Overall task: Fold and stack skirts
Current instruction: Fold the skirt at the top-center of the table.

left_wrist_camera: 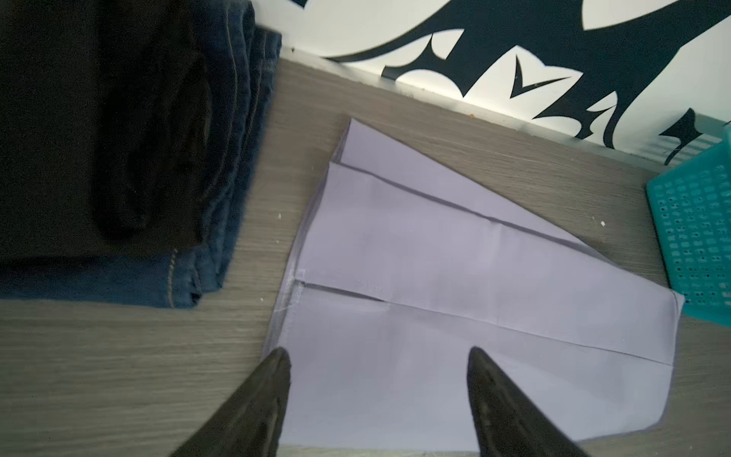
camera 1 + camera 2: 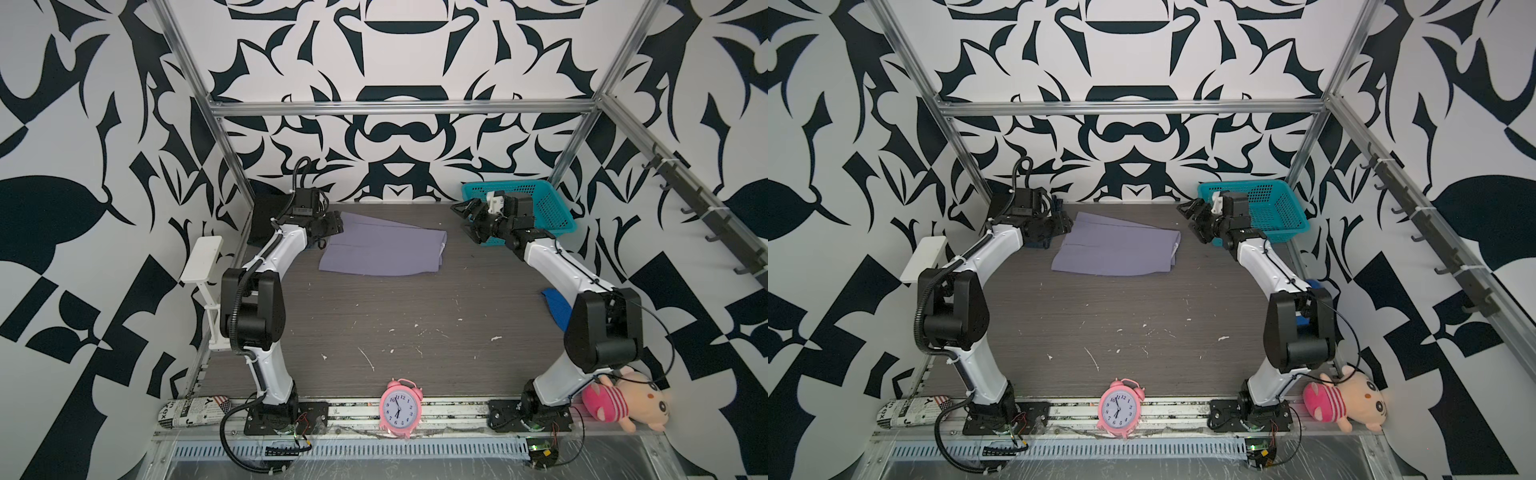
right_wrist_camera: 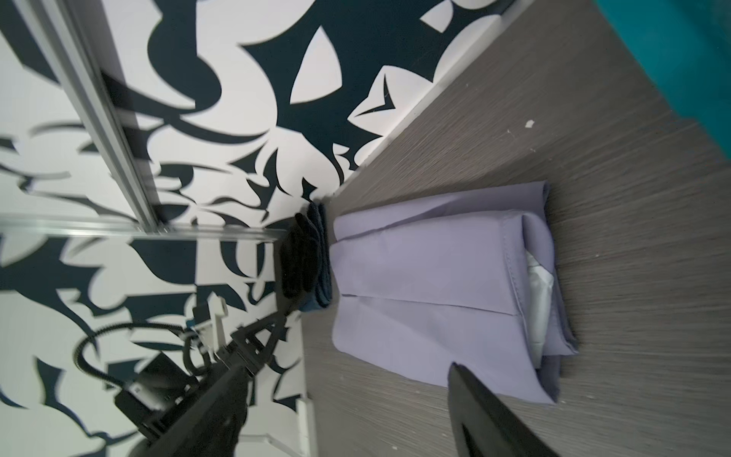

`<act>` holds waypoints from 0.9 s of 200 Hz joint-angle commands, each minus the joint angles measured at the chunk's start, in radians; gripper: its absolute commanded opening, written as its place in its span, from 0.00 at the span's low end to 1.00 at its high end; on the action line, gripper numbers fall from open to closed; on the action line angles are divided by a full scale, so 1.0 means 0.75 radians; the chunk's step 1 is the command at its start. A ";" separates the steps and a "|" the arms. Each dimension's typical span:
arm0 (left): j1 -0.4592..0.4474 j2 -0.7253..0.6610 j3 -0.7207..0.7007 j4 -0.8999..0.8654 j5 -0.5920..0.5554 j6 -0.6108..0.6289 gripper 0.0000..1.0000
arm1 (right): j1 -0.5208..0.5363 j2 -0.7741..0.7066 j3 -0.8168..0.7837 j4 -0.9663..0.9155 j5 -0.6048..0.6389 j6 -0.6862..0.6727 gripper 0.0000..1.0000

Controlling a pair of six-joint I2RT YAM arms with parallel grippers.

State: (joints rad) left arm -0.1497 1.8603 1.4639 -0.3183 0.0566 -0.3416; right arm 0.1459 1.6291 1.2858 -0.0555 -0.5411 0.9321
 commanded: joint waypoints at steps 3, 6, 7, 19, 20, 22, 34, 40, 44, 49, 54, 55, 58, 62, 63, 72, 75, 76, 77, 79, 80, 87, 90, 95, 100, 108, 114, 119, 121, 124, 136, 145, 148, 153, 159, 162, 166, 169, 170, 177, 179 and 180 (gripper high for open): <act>-0.001 0.091 -0.011 0.031 0.013 -0.042 0.67 | 0.122 0.015 0.041 -0.231 0.163 -0.326 0.54; -0.001 0.106 -0.003 0.023 0.022 -0.041 0.65 | 0.141 0.021 0.047 -0.241 0.182 -0.345 0.46; -0.001 0.113 0.000 0.021 0.025 -0.041 0.64 | 0.147 0.024 0.049 -0.244 0.191 -0.350 0.43; -0.001 0.156 0.003 0.031 0.062 -0.052 0.61 | 0.217 0.070 0.078 -0.282 0.293 -0.404 0.18; -0.001 0.158 0.002 0.033 0.065 -0.054 0.60 | 0.223 0.076 0.080 -0.285 0.302 -0.409 0.17; -0.001 0.164 -0.001 0.038 0.074 -0.057 0.60 | 0.232 0.087 0.087 -0.292 0.318 -0.416 0.15; -0.003 0.188 -0.023 0.062 0.083 -0.079 0.59 | 0.282 0.165 0.146 -0.331 0.431 -0.473 0.13; -0.003 0.198 -0.034 0.065 0.084 -0.089 0.59 | 0.299 0.208 0.184 -0.363 0.497 -0.495 0.12; -0.003 0.205 -0.036 0.061 0.086 -0.097 0.59 | 0.306 0.239 0.213 -0.385 0.537 -0.508 0.11; -0.001 0.212 -0.036 0.050 0.081 -0.101 0.59 | 0.312 0.278 0.252 -0.410 0.575 -0.521 0.10; -0.002 0.220 -0.035 0.040 0.083 -0.101 0.60 | 0.318 0.316 0.288 -0.430 0.611 -0.534 0.09; -0.001 0.221 -0.035 0.037 0.083 -0.101 0.60 | 0.319 0.325 0.295 -0.434 0.619 -0.537 0.09; -0.003 0.224 -0.036 0.033 0.084 -0.099 0.60 | 0.322 0.345 0.315 -0.441 0.638 -0.544 0.08; -0.001 0.225 -0.037 0.027 0.083 -0.097 0.61 | 0.327 0.372 0.345 -0.448 0.666 -0.556 0.08; -0.001 0.226 -0.038 0.025 0.083 -0.097 0.61 | 0.329 0.380 0.352 -0.450 0.671 -0.560 0.08; -0.003 0.229 -0.051 0.024 0.086 -0.095 0.62 | 0.343 0.457 0.436 -0.489 0.708 -0.592 0.08; -0.001 0.229 -0.059 0.028 0.089 -0.094 0.62 | 0.348 0.485 0.466 -0.514 0.716 -0.602 0.08; -0.002 0.229 -0.061 0.030 0.089 -0.093 0.62 | 0.349 0.490 0.480 -0.522 0.719 -0.605 0.08; -0.002 0.228 -0.064 0.031 0.090 -0.092 0.62 | 0.350 0.502 0.495 -0.531 0.720 -0.607 0.08; -0.001 0.228 -0.070 0.036 0.090 -0.088 0.62 | 0.354 0.522 0.520 -0.548 0.725 -0.614 0.08; -0.001 0.228 -0.072 0.037 0.089 -0.086 0.62 | 0.356 0.531 0.533 -0.556 0.727 -0.619 0.08; -0.001 0.233 -0.090 0.043 0.081 -0.083 0.63 | 0.368 0.593 0.602 -0.601 0.749 -0.642 0.08; -0.001 0.236 -0.095 0.043 0.078 -0.082 0.63 | 0.374 0.623 0.620 -0.614 0.759 -0.650 0.08; 0.001 0.243 -0.099 0.036 0.083 -0.083 0.63 | 0.381 0.656 0.658 -0.629 0.770 -0.661 0.07; 0.003 0.248 -0.099 0.026 0.088 -0.084 0.62 | 0.387 0.684 0.685 -0.637 0.772 -0.668 0.07; 0.003 0.251 -0.113 0.020 0.095 -0.093 0.62 | 0.390 0.731 0.724 -0.655 0.772 -0.676 0.07; 0.003 0.248 -0.128 0.024 0.103 -0.103 0.62 | 0.391 0.757 0.747 -0.671 0.774 -0.676 0.07; 0.003 0.243 -0.145 0.030 0.105 -0.110 0.62 | 0.391 0.771 0.754 -0.675 0.775 -0.676 0.07; 0.003 0.240 -0.152 0.035 0.107 -0.113 0.62 | 0.391 0.776 0.755 -0.677 0.775 -0.676 0.06; 0.003 0.236 -0.166 0.040 0.107 -0.121 0.62 | 0.390 0.783 0.754 -0.676 0.776 -0.676 0.07; 0.003 0.211 -0.227 0.070 0.109 -0.152 0.62 | 0.392 0.797 0.732 -0.665 0.779 -0.679 0.06; 0.003 0.196 -0.269 0.082 0.095 -0.165 0.62 | 0.392 0.803 0.698 -0.645 0.773 -0.684 0.06; 0.003 0.192 -0.282 0.086 0.092 -0.168 0.62 | 0.392 0.805 0.690 -0.639 0.769 -0.683 0.06; 0.003 0.191 -0.299 0.088 0.089 -0.170 0.62 | 0.392 0.807 0.669 -0.628 0.761 -0.686 0.06; 0.003 0.191 -0.318 0.086 0.089 -0.173 0.62 | 0.392 0.808 0.642 -0.619 0.755 -0.687 0.06; 0.002 0.191 -0.323 0.083 0.089 -0.174 0.62 | 0.392 0.808 0.629 -0.616 0.751 -0.689 0.05; 0.003 0.191 -0.330 0.077 0.090 -0.176 0.61 | 0.391 0.805 0.609 -0.609 0.743 -0.690 0.05; 0.003 0.191 -0.336 0.072 0.090 -0.178 0.61 | 0.391 0.802 0.592 -0.598 0.739 -0.692 0.05; 0.003 0.191 -0.338 0.072 0.090 -0.178 0.61 | 0.391 0.801 0.586 -0.593 0.735 -0.691 0.05; 0.003 0.187 -0.358 0.071 0.090 -0.185 0.61 | 0.392 0.787 0.542 -0.560 0.721 -0.695 0.05; 0.003 0.186 -0.365 0.071 0.090 -0.189 0.60 | 0.392 0.783 0.524 -0.551 0.717 -0.693 0.05; 0.003 0.185 -0.367 0.071 0.089 -0.191 0.60 | 0.392 0.781 0.516 -0.547 0.715 -0.693 0.05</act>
State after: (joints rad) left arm -0.1509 1.9858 1.2659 -0.1822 0.1242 -0.4423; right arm 0.4339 2.2589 1.7519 -0.4908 0.0036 0.4366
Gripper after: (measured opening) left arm 0.610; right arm 0.055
